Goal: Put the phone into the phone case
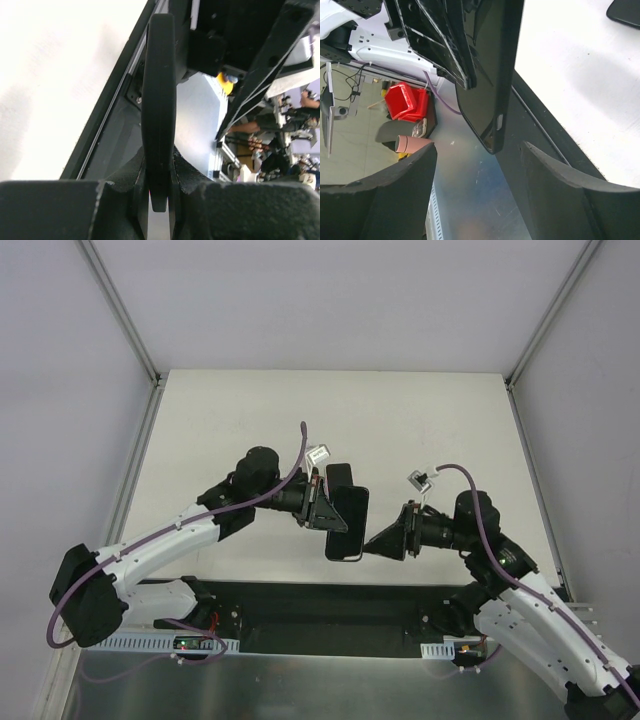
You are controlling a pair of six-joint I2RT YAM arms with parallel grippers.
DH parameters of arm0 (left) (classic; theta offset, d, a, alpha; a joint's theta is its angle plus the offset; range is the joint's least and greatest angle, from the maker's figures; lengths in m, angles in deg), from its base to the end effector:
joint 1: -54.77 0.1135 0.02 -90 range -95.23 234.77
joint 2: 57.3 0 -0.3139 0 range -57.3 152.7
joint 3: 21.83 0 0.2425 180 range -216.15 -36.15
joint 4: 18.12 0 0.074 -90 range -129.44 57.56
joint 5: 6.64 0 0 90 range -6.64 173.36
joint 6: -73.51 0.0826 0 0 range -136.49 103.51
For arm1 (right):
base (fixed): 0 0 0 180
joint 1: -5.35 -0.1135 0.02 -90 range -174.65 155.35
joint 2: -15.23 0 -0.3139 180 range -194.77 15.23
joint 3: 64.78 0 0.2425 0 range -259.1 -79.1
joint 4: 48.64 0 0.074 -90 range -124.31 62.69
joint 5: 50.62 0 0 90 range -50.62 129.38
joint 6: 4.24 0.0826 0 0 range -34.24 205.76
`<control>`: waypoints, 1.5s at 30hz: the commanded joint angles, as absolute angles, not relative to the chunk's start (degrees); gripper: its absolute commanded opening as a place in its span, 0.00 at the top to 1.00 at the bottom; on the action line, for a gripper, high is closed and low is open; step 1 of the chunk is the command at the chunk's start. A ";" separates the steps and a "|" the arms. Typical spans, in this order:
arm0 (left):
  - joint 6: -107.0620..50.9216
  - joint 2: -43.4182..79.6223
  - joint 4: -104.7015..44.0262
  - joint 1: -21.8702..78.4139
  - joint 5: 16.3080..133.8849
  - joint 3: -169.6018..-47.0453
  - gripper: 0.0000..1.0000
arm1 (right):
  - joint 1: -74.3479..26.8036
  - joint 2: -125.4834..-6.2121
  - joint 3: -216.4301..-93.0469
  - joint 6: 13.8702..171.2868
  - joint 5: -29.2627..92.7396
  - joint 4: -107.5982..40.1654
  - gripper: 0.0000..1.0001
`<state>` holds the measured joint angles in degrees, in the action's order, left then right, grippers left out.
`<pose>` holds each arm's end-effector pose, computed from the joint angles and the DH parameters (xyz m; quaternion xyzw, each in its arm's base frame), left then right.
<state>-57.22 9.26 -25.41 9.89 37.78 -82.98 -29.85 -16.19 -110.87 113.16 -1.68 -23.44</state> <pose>0.1462 -0.2289 0.3497 0.2678 0.7108 -0.6132 0.2169 0.0674 0.1139 0.3136 -0.2726 0.7033 0.5414 0.3714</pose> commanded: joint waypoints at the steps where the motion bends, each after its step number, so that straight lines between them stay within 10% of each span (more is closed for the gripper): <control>1: -66.05 6.41 -9.19 11.44 38.71 -80.29 1.00 | -30.42 -16.49 -109.34 116.17 -5.97 -33.42 0.30; 15: -70.72 7.91 -2.39 11.79 37.83 -78.96 1.00 | -31.03 -18.96 -107.76 118.46 -5.53 -38.71 0.45; 21: -63.35 8.96 -13.68 11.79 41.08 -80.88 1.00 | -31.03 -18.78 -108.98 120.48 -1.59 -36.08 0.99; 30: -57.97 15.11 -18.12 11.79 40.30 -82.73 1.00 | -31.38 -20.19 -111.88 124.35 10.45 -25.18 0.98; 40: -54.12 13.71 -29.52 23.46 32.21 -83.97 1.00 | -31.47 -13.95 -115.58 115.74 21.88 -9.10 0.14; 45: -46.30 15.98 -45.13 38.47 30.89 -85.98 1.00 | -31.38 -13.16 -115.84 113.89 24.00 -5.22 0.02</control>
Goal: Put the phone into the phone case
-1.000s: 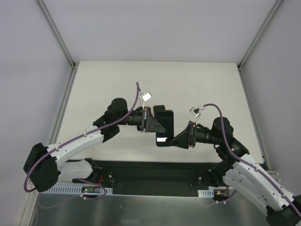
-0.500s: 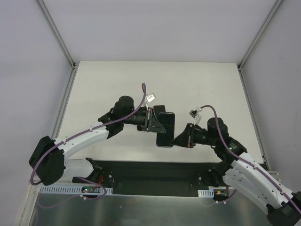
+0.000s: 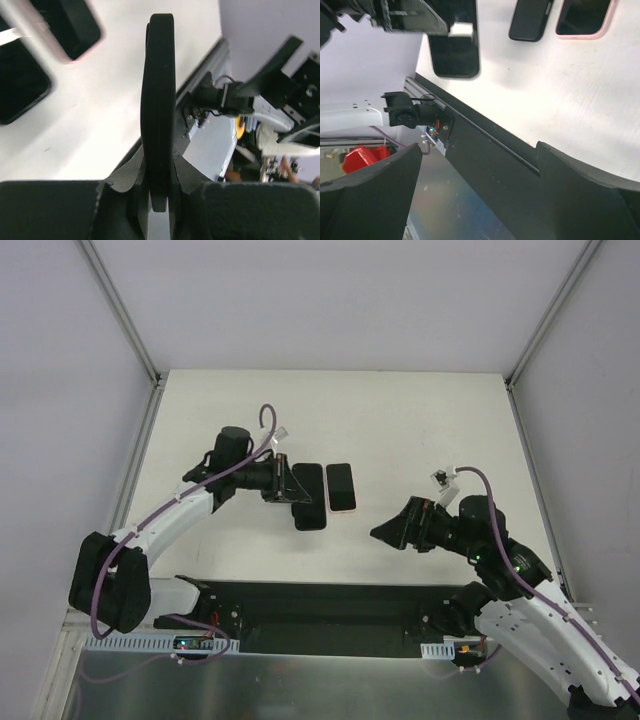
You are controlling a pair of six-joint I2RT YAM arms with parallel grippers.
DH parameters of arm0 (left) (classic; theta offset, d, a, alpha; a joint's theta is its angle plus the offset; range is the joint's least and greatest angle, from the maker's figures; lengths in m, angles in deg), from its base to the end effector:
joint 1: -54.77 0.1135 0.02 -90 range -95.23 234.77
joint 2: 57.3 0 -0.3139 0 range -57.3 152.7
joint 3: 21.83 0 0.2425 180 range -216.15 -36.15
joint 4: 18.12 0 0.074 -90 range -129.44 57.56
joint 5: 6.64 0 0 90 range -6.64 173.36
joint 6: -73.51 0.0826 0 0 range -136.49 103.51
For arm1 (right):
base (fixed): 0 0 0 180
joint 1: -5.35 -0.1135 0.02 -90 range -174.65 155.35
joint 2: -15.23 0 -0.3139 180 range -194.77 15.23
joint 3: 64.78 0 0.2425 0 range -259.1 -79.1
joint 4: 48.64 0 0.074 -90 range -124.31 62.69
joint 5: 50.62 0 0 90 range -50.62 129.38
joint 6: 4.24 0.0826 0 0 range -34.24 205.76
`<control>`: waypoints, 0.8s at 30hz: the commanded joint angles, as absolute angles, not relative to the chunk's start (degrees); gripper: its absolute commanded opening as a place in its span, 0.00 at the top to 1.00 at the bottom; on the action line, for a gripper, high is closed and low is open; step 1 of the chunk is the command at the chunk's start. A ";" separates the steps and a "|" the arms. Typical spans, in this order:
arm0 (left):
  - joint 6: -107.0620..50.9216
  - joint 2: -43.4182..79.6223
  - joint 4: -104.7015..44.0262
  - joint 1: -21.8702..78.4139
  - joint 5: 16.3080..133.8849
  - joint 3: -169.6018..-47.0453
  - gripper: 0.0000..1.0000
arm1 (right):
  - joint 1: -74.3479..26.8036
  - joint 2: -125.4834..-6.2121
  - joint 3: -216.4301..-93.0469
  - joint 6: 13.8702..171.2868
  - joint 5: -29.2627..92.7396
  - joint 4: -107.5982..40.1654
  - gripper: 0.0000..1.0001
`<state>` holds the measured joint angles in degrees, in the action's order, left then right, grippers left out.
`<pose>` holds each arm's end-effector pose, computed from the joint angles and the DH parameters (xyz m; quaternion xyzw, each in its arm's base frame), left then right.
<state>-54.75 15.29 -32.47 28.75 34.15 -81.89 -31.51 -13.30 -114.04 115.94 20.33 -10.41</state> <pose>0.2214 -0.1777 0.3026 0.1341 0.7935 -0.5536 0.2142 0.0767 0.0912 0.3035 -0.1440 0.7883 0.4333 0.4125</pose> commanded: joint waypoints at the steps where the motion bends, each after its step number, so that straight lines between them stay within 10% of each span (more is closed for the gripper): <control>1: -42.98 16.87 -47.10 40.34 30.63 -86.86 1.00 | -31.30 -13.07 -115.76 113.71 23.65 -5.05 0.00; 24: -27.92 55.35 -66.01 53.28 29.12 -111.03 0.93 | -31.38 -9.64 -121.91 101.85 26.20 6.12 0.00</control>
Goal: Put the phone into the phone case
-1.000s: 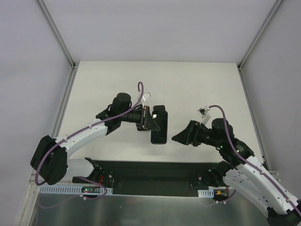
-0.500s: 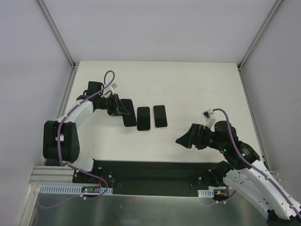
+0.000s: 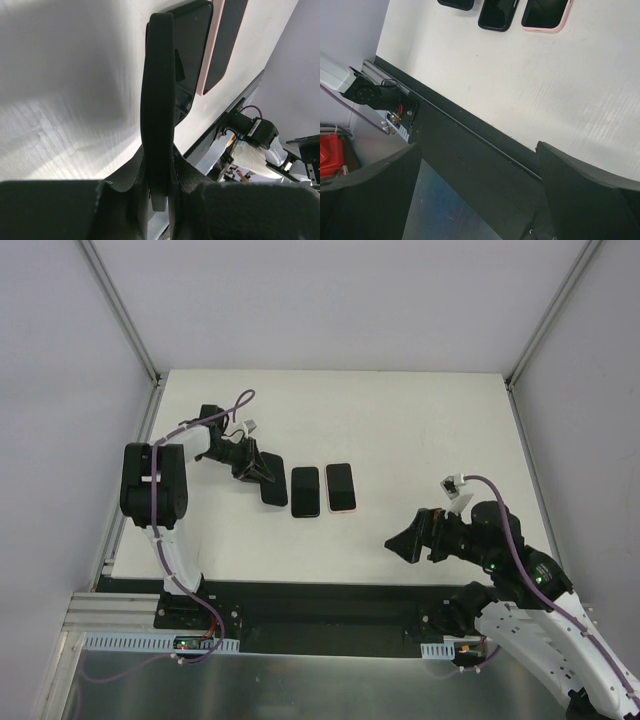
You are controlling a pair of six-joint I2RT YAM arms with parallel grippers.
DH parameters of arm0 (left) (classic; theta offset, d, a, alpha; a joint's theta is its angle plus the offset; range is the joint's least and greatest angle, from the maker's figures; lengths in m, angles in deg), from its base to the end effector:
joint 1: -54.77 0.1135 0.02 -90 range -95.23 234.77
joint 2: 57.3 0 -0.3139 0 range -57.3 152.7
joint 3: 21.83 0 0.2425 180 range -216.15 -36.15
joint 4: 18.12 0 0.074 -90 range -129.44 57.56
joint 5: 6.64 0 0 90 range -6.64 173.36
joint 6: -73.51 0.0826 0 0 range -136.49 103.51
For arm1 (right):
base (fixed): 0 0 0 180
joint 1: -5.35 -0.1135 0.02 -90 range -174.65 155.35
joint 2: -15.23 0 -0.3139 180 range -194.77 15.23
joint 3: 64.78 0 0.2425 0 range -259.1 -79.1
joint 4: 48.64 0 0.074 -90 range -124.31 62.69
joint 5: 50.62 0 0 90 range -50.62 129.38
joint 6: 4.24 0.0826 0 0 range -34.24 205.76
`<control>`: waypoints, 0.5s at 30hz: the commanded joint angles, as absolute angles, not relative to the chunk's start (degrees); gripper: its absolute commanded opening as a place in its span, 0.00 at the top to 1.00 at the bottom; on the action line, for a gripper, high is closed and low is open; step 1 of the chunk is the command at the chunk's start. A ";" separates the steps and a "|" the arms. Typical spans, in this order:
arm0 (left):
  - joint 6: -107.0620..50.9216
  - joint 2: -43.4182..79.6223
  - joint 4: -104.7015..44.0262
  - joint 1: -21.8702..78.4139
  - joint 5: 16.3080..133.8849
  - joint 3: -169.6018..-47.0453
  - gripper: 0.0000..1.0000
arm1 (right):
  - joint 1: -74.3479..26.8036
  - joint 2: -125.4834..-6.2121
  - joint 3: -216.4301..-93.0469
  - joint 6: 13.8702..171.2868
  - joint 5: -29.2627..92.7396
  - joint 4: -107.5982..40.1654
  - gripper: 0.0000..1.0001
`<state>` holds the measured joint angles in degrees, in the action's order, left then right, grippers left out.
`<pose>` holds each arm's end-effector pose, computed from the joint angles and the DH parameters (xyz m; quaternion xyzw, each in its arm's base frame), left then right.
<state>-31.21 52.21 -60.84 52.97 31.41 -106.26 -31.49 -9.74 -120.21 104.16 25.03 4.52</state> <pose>0.3894 -0.0773 0.1909 -0.0155 0.8861 -0.4502 0.1095 0.0570 0.0683 0.3095 -0.2006 0.8042 0.3470 0.4389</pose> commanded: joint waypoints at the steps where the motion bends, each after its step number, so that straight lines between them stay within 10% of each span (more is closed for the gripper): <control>1: -26.96 56.24 -68.02 53.28 30.17 -111.82 0.92 | -31.38 -9.81 -121.99 101.76 26.11 6.12 0.00; 7: -24.14 59.06 -73.13 53.28 37.73 -116.57 0.64 | -31.38 -10.52 -123.31 101.06 26.29 7.61 0.00; 15: -23.08 57.92 -74.71 53.28 44.23 -120.09 0.51 | -31.38 -11.31 -125.33 100.79 27.08 8.84 0.03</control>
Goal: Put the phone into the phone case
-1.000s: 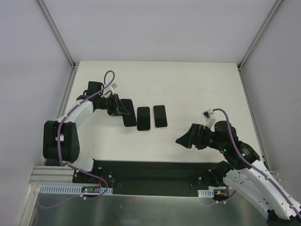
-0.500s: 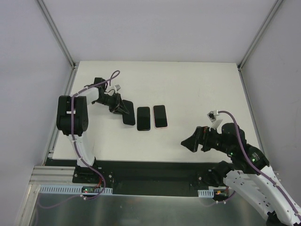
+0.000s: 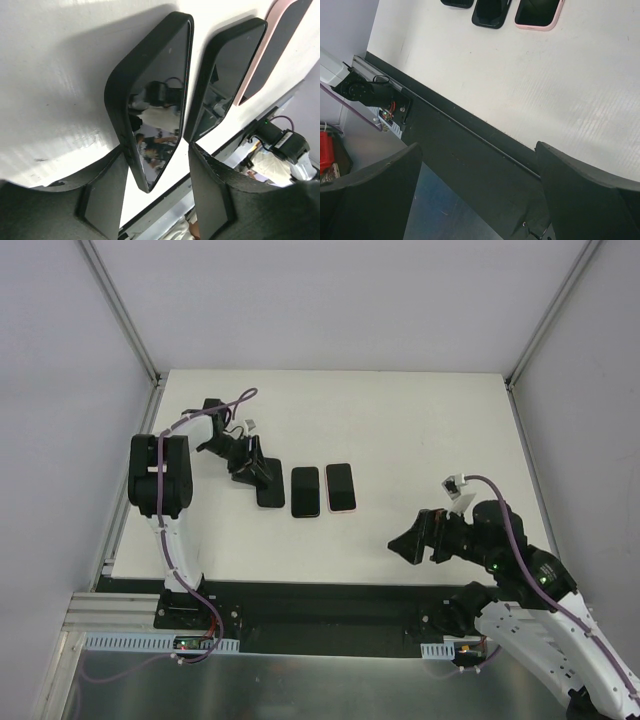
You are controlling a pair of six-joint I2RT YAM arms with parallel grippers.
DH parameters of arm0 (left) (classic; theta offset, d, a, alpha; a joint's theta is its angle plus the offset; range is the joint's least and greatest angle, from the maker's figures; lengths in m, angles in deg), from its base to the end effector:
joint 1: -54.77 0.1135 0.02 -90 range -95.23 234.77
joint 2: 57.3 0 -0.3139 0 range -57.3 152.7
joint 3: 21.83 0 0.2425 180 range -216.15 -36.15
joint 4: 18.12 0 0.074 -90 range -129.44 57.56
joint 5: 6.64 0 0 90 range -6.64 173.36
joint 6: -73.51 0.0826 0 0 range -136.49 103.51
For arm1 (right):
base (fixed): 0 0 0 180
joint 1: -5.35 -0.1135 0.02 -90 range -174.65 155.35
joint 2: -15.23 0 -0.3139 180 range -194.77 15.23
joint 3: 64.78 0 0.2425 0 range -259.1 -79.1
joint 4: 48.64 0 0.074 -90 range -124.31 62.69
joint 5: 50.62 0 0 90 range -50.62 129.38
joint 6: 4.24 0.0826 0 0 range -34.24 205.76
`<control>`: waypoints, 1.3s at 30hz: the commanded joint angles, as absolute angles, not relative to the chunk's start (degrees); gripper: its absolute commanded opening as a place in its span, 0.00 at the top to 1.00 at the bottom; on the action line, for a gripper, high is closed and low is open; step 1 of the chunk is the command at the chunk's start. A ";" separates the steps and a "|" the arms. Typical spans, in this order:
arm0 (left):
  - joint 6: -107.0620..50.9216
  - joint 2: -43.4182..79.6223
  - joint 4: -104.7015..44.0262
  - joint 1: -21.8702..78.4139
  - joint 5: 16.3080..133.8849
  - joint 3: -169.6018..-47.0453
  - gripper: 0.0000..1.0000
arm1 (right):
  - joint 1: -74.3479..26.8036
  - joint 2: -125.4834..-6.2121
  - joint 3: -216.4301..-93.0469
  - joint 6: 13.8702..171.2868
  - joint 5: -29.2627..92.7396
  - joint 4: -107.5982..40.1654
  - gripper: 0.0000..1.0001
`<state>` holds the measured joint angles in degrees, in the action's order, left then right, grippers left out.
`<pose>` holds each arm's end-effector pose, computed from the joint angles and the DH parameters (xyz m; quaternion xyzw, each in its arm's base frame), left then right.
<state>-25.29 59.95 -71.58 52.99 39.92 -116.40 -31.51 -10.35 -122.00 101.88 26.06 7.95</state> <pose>0.4176 -0.0698 0.1690 -0.0119 0.9232 -0.3761 0.0777 0.0552 0.0652 0.3111 -0.2121 0.8126 0.3257 0.4344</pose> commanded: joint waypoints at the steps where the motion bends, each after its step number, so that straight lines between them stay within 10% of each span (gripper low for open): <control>1: -23.08 57.92 -74.80 53.28 44.86 -120.61 0.49 | -31.38 -11.83 -125.94 100.62 27.07 9.02 0.03; 5: -23.78 56.17 -75.51 53.19 48.46 -121.24 0.44 | -31.38 -12.28 -126.74 100.79 28.30 9.55 0.03; 12: -25.28 43.97 -75.25 52.31 49.70 -119.48 0.01 | -31.38 -13.25 -128.67 104.21 50.12 13.92 0.04; 29: -35.81 -8.58 -44.15 36.58 43.37 -82.42 0.01 | -31.30 -22.90 -137.72 105.89 56.26 20.36 0.04; 39: -42.95 -17.84 -31.30 36.58 39.24 -71.57 0.01 | -31.38 -23.36 -134.40 104.13 50.90 14.30 0.04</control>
<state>-40.65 -17.58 -38.77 36.73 42.74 -70.72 -31.49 -25.19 -135.53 104.72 54.14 17.96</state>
